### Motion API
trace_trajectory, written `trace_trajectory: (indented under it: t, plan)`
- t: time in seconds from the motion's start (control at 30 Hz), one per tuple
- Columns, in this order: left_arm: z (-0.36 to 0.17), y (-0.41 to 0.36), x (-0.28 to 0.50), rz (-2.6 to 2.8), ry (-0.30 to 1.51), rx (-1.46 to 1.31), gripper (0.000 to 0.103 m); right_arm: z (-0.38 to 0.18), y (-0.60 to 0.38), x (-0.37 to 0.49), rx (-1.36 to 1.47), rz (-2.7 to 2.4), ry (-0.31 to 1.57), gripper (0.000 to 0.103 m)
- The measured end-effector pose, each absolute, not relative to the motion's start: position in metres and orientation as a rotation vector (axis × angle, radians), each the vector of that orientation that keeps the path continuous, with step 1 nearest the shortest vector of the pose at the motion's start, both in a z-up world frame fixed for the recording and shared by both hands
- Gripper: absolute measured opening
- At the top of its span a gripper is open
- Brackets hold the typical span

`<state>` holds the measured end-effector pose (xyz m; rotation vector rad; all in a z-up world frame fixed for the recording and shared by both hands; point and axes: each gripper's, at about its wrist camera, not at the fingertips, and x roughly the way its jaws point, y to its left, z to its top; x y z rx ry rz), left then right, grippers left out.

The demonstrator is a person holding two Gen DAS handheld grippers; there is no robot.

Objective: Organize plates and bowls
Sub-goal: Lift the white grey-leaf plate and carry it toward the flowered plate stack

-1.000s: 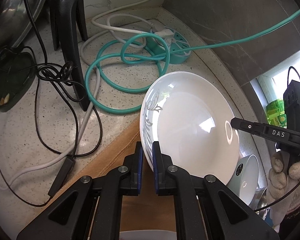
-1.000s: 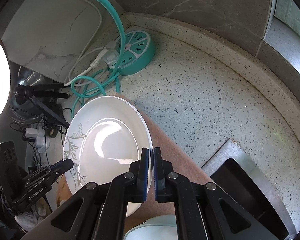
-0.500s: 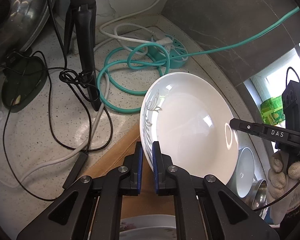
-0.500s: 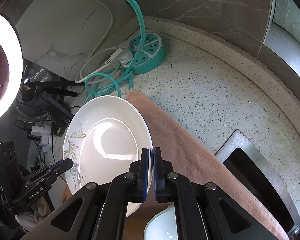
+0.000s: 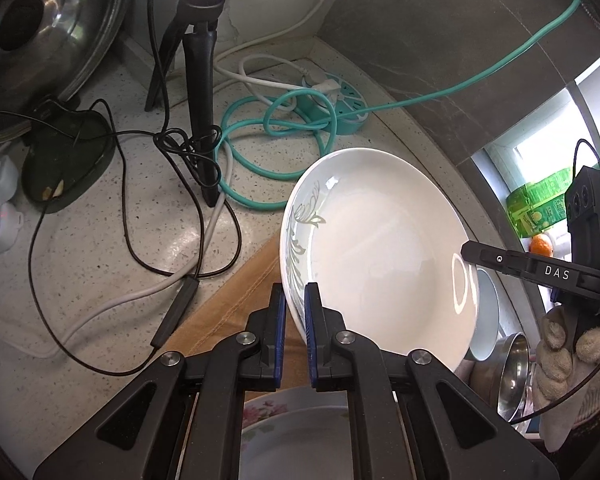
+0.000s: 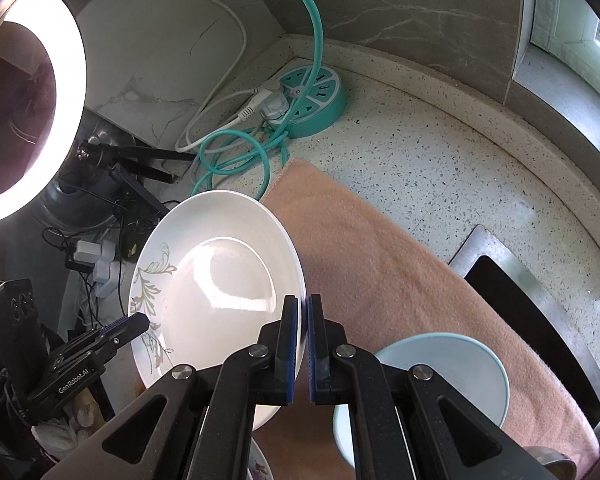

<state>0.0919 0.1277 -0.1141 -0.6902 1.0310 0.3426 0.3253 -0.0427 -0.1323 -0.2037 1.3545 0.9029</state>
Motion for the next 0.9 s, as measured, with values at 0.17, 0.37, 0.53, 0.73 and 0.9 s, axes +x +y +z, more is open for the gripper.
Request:
trace_trajectory:
  t: [0.17,0.37,0.53,0.73,0.9]
  plan:
    - [-0.112,0.124,0.077,0.332,1.035,-0.681,0.007,-0.128,-0.050,0.306,-0.199,0.894,1.348,0.004]
    - [-0.111,0.119,0.058,0.311,1.039,-0.675,0.007,-0.126,-0.060,0.283,-0.189,0.880,1.346,0.004]
    - [-0.108,0.116,0.043,0.301,1.039,-0.664,0.007,-0.122,-0.066,0.266,-0.179,0.872,1.339,0.004]
    - [-0.107,0.115,0.026,0.286,1.042,-0.659,0.007,-0.119,-0.073,0.244,-0.169,0.867,1.332,0.004]
    - [-0.109,0.116,0.014,0.265,1.053,-0.657,0.007,-0.120,-0.078,0.228,-0.149,0.861,1.327,0.004]
